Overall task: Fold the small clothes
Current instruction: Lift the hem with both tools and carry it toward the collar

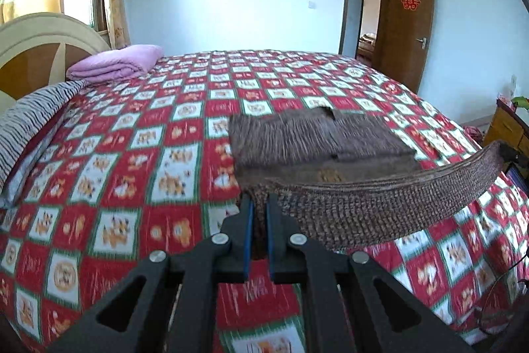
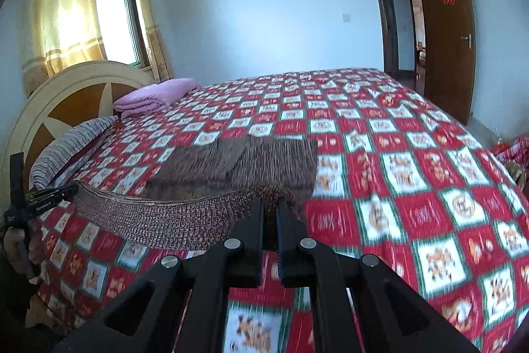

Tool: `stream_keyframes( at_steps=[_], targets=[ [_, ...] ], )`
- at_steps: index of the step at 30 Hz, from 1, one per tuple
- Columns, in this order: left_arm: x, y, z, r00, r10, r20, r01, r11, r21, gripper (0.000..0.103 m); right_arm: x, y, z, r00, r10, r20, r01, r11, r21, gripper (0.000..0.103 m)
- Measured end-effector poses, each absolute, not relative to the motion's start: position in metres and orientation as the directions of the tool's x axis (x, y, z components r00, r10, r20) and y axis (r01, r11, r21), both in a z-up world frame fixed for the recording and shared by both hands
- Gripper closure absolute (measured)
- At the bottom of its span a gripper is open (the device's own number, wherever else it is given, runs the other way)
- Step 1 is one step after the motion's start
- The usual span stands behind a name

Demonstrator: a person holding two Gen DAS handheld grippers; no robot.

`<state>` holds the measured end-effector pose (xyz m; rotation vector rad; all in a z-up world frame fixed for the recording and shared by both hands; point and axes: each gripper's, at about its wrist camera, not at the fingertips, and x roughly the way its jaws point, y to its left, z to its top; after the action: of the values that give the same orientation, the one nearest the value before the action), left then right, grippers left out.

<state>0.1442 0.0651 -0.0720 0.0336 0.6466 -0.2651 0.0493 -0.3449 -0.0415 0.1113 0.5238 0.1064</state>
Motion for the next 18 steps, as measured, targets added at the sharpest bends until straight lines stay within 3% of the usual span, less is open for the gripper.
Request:
stream_keyframes(
  at_steps=[10, 18],
  targets=[
    [0.216, 0.048, -0.045, 0.812, -0.189, -0.553, 0.237, 0.971, 0.016, 0.095, 0.133, -0.350, -0.014, 0.873, 0.095, -0.478, -0.053, 0.994, 0.100, 0.098],
    [0.284, 0.030, -0.042, 0.808, -0.140, -0.572, 0.223, 0.972, 0.077, 0.095, 0.210, -0.353, -0.019, 0.849, 0.051, -0.525, -0.021, 0.998, 0.063, 0.098]
  ],
)
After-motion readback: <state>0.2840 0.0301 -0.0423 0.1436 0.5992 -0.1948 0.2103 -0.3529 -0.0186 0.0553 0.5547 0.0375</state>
